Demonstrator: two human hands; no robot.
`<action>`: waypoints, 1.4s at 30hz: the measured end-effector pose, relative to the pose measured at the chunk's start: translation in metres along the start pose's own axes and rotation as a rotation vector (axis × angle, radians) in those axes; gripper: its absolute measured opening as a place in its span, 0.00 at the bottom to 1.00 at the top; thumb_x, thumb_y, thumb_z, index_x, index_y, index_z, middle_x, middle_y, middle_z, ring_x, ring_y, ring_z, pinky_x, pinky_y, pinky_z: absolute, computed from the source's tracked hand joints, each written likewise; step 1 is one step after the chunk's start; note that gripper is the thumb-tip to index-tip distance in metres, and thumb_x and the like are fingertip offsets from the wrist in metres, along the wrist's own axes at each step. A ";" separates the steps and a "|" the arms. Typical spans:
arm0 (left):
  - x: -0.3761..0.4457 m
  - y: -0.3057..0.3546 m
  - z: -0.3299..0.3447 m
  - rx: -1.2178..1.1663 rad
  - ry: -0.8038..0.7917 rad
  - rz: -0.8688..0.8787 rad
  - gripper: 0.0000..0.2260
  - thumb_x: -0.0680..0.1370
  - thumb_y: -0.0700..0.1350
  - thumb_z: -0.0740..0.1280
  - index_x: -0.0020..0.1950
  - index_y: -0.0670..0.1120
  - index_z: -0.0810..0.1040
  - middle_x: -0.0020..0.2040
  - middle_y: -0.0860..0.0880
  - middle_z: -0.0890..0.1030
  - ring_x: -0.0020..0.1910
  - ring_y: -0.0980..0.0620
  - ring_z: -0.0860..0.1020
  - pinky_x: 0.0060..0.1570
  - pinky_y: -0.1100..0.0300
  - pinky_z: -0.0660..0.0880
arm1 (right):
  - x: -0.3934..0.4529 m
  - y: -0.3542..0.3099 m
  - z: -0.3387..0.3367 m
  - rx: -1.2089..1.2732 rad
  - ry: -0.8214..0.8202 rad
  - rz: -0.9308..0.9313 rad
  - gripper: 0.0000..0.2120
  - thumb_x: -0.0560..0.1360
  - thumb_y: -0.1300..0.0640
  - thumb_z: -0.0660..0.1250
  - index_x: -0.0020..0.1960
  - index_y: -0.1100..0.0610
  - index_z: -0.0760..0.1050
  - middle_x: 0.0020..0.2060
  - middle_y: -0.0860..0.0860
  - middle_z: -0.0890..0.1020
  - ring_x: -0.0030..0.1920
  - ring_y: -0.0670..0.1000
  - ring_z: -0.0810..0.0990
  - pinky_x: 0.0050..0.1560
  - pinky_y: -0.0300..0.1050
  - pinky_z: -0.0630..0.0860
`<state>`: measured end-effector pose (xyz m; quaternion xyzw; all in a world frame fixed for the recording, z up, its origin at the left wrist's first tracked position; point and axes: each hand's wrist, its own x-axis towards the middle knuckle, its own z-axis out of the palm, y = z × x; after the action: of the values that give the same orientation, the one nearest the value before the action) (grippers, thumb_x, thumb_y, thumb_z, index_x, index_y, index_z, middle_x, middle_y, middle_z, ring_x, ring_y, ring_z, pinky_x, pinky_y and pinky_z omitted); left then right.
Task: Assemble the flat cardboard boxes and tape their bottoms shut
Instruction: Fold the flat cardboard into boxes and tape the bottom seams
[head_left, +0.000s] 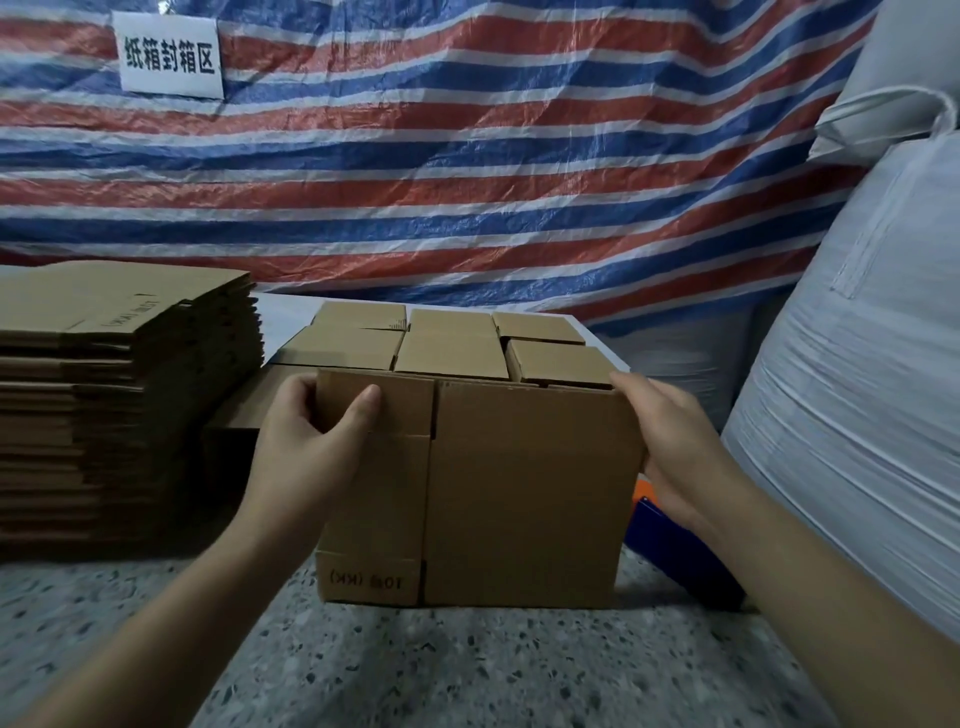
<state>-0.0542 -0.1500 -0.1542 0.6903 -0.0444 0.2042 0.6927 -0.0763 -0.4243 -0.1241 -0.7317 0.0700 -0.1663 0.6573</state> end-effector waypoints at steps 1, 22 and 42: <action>-0.001 -0.001 0.000 -0.002 0.012 0.005 0.08 0.75 0.54 0.71 0.51 0.58 0.74 0.50 0.54 0.81 0.48 0.55 0.81 0.40 0.58 0.77 | 0.000 0.001 -0.002 0.004 -0.045 -0.007 0.16 0.81 0.49 0.64 0.51 0.61 0.82 0.43 0.59 0.85 0.40 0.50 0.83 0.44 0.48 0.77; 0.002 0.019 0.013 -0.055 0.008 -0.191 0.09 0.76 0.56 0.65 0.49 0.53 0.73 0.44 0.49 0.78 0.45 0.49 0.76 0.40 0.52 0.71 | -0.014 -0.007 -0.021 0.300 -0.604 0.180 0.23 0.78 0.46 0.56 0.64 0.52 0.81 0.61 0.57 0.83 0.58 0.53 0.84 0.51 0.48 0.82; 0.005 0.016 0.018 -0.274 -0.379 -0.468 0.18 0.79 0.56 0.57 0.58 0.46 0.76 0.31 0.48 0.81 0.29 0.50 0.80 0.35 0.56 0.74 | -0.029 0.016 0.006 0.315 -0.227 0.086 0.25 0.84 0.45 0.52 0.42 0.49 0.86 0.36 0.52 0.85 0.38 0.48 0.85 0.43 0.48 0.78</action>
<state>-0.0507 -0.1673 -0.1364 0.6080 -0.0399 -0.1002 0.7865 -0.0994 -0.4116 -0.1449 -0.6301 -0.0002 -0.0636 0.7739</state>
